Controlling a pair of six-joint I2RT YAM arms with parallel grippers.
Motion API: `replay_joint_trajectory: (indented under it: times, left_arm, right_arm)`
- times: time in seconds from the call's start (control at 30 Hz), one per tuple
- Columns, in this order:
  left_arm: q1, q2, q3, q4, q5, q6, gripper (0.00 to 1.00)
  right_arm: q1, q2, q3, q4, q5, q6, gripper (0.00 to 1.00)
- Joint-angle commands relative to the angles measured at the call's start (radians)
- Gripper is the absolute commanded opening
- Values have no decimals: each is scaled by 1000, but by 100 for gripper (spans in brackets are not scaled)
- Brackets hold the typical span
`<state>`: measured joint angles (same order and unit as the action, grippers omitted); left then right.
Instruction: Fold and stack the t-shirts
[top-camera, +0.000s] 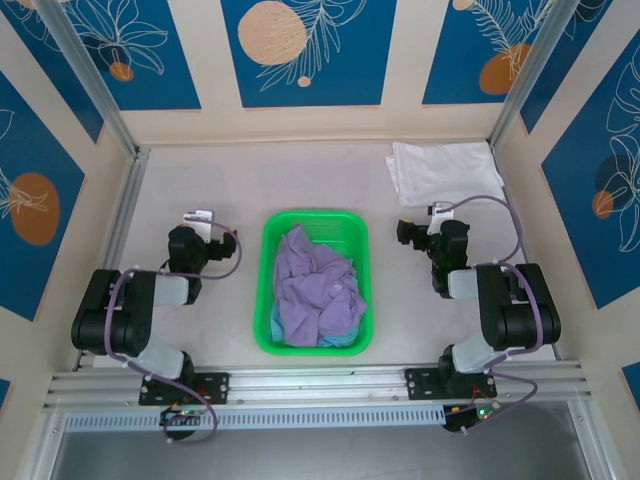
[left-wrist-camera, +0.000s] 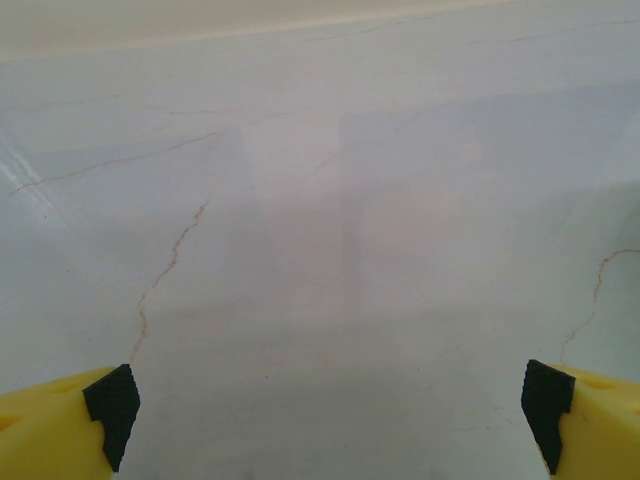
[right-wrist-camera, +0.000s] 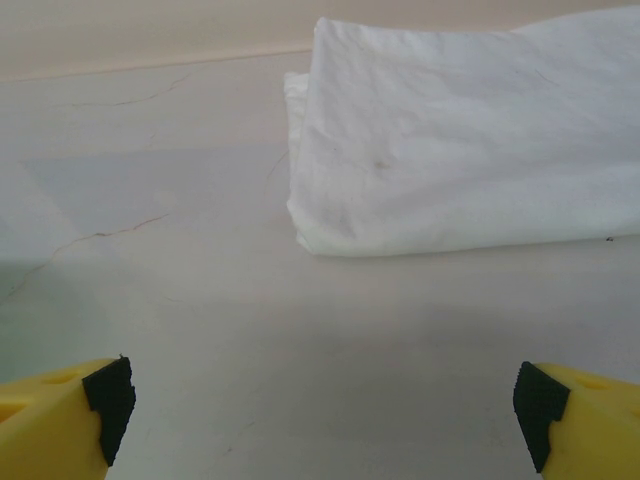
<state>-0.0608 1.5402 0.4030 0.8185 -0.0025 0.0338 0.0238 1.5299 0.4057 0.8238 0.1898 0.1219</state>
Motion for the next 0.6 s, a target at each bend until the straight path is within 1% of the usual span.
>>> replay_joint_trajectory:
  times: [0.0, 0.13, 0.17, 0.2, 0.23, 0.27, 0.3, 0.33, 0.37, 0.4, 0.43, 0.5, 0.53, 0.57]
  left_arm:
    - [13, -3, 2, 6, 24, 11, 100]
    - [13, -4, -1, 11, 24, 11, 100]
    - [13, -8, 1, 6, 16, 9, 100]
    - [14, -20, 14, -35, 11, 6, 100]
    - [13, -58, 48, -130, 12, 8, 100]
    - [13, -114, 101, -285, 16, 15, 100]
    - [12, -158, 159, -392, 22, 15, 100]
    - [10, -209, 205, -482, 48, 13, 100]
    - [6, -259, 237, -522, 78, -3, 100]
    - [0, -297, 253, -531, 96, -30, 100]
    - [-5, -340, 272, -538, 109, -88, 100]
    - [-5, -405, 333, -597, 109, -249, 100]
    - [-5, -425, 376, -632, 144, -306, 100]
    - [-5, -436, 417, -657, 214, -334, 100]
  right_arm:
    - [-7, -5, -3, 14, -13, -7, 99]
    - [-2, -7, -7, 19, -3, -11, 99]
    - [8, -8, -12, 30, 28, -12, 99]
    - [26, -15, -14, 36, 92, -10, 99]
    - [48, -40, -19, 22, 147, -13, 99]
    - [52, -59, -35, 51, 135, -28, 99]
    - [78, -99, -30, 19, 206, -38, 99]
    - [111, -161, -9, -81, 262, -52, 99]
    - [131, -225, 14, -166, 269, -66, 99]
    - [145, -276, 28, -215, 271, -70, 99]
    - [158, -337, 35, -251, 272, -61, 99]
    - [168, -453, 48, -330, 260, 15, 99]
    - [158, -522, 64, -403, 216, 79, 99]
    - [140, -581, 82, -473, 150, 156, 99]
